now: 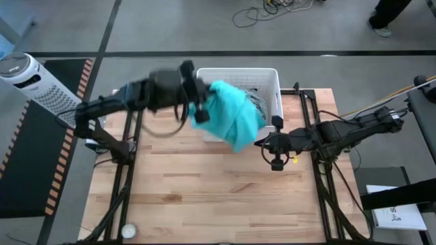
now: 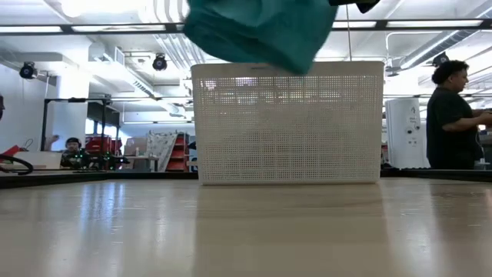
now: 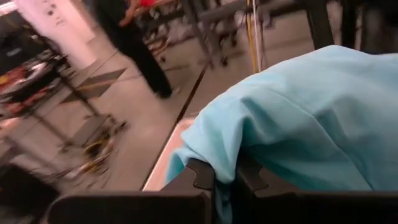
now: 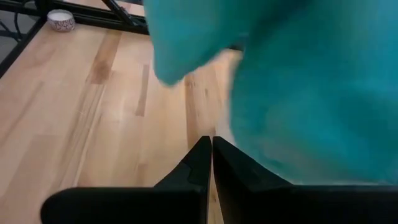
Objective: Sort clothes
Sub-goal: Put the light blue shorts into the laundry bin
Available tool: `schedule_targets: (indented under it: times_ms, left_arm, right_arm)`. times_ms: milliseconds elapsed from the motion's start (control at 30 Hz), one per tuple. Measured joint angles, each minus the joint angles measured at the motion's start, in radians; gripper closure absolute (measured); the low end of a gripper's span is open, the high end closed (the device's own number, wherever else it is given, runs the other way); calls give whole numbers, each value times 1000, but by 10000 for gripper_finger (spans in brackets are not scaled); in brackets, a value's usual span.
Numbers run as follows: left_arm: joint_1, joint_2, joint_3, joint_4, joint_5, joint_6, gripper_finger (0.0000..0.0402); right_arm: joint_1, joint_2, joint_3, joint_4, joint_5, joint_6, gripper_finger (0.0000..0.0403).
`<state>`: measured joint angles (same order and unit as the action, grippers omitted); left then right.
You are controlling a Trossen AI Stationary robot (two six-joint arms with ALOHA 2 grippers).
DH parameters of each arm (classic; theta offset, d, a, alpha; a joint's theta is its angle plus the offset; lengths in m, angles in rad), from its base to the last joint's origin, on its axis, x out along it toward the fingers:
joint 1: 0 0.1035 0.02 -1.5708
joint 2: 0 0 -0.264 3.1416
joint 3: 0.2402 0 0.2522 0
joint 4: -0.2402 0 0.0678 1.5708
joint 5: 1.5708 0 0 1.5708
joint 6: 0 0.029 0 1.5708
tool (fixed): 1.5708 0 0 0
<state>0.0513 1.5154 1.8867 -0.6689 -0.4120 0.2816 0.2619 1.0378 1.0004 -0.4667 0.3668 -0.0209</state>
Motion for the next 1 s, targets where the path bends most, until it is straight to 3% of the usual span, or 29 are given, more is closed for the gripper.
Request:
schedule_targets:
  times_ms: [133,300,567,1000]
  left_arm:
    - [183,37,2,79,275,-10,401]
    - [312,150,1,110,423,-29,401]
    - [385,357,1,124,452,-9,401]
    - [458,616,80,-22,446,-23,401]
  right_arm:
    - [22,-10,0,0,0,2,403]
    - [57,-36,14,-1,28,9,403]
    - [108,-49,93,-5,64,-6,403]
    - [130,-48,120,-37,82,-17,403]
